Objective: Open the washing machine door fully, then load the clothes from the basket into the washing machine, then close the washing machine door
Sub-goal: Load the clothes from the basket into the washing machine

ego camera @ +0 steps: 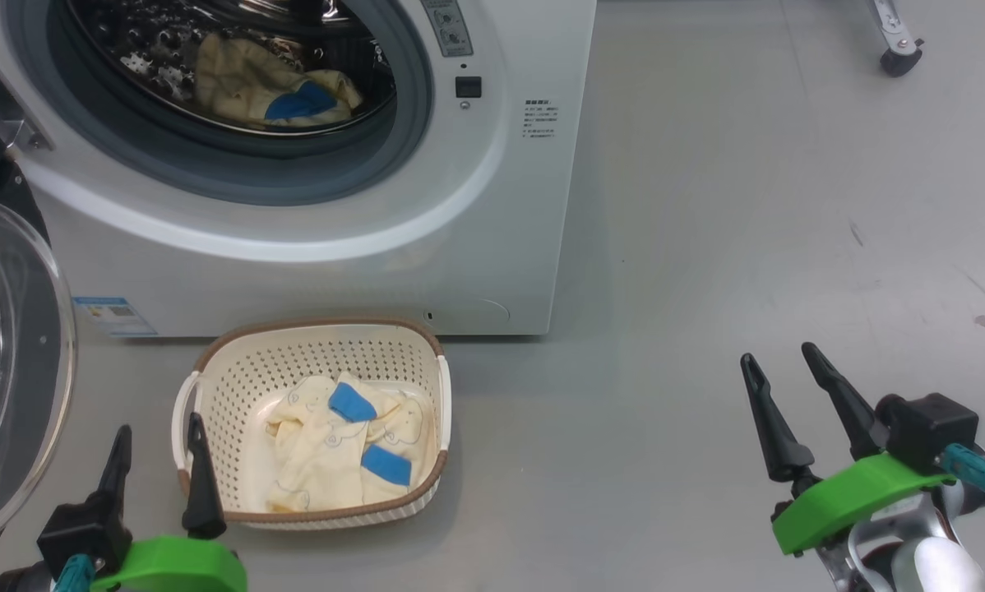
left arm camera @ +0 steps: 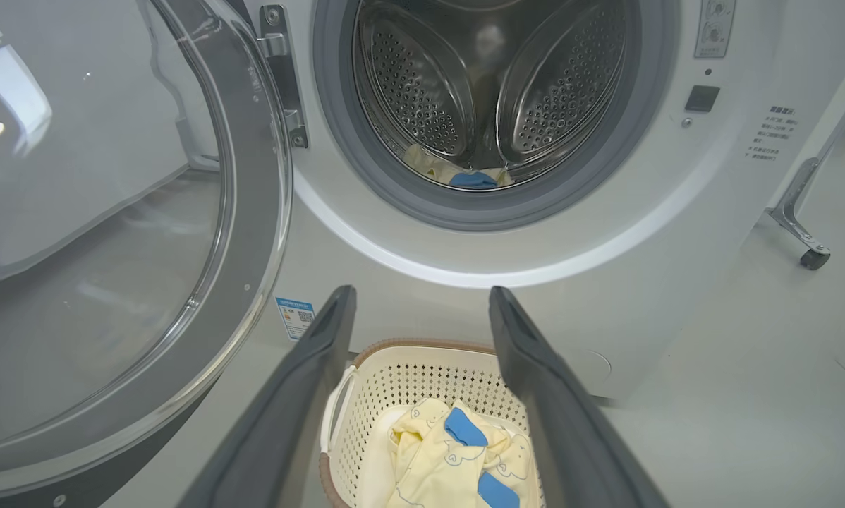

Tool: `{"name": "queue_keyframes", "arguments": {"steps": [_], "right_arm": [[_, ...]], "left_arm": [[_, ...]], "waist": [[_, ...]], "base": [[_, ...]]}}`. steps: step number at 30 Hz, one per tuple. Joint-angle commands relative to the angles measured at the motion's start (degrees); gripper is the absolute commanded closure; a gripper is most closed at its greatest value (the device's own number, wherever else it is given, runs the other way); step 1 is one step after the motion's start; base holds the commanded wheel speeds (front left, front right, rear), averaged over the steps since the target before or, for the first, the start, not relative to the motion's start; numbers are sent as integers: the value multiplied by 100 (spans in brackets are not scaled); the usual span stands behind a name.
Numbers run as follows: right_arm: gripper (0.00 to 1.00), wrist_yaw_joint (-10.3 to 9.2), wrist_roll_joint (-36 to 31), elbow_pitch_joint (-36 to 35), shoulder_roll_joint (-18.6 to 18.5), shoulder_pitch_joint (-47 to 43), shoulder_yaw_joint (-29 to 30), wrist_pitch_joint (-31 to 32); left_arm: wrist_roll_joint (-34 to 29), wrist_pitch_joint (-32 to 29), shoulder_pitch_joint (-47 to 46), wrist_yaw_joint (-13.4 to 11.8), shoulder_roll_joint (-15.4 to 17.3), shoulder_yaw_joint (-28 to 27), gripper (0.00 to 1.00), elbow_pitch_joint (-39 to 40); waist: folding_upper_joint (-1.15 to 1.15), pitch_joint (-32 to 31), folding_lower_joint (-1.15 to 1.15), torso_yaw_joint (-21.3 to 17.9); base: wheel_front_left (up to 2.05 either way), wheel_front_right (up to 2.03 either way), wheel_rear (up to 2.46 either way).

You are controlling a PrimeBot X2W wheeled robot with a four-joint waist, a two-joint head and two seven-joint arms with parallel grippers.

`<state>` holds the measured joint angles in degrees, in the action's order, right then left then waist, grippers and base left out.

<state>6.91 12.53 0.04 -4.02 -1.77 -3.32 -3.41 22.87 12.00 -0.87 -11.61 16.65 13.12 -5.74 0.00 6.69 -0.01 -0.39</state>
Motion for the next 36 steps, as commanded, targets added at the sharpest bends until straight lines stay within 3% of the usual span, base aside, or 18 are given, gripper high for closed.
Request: {"name": "queue_keyframes", "arguments": {"steps": [1, 16, 24, 36], "right_arm": [[0, 58, -27, -213, -45, 178, -116, -27], [0, 58, -6, -305, -63, 309, -167, -17], [0, 58, 53, -312, -68, 695, -333, -144], [0, 58, 199, -97, -60, 1582, -649, -539]], "left_arm": [[54, 13, -162, 5, 163, -241, 0, 130], [205, -120, -707, 240, 65, -44, 0, -385], [353, -237, -1639, 654, -19, 110, 0, -1311], [615, -540, -3332, 1492, -94, 300, 0, -3430]], "waist": [[0, 12, 1, 3], [0, 494, 1, 45], [0, 1287, 1, -116], [0, 2772, 1, -545]], "base": [[0, 0, 0], [0, 0, 0], [0, 0, 0], [0, 0, 0]]}}
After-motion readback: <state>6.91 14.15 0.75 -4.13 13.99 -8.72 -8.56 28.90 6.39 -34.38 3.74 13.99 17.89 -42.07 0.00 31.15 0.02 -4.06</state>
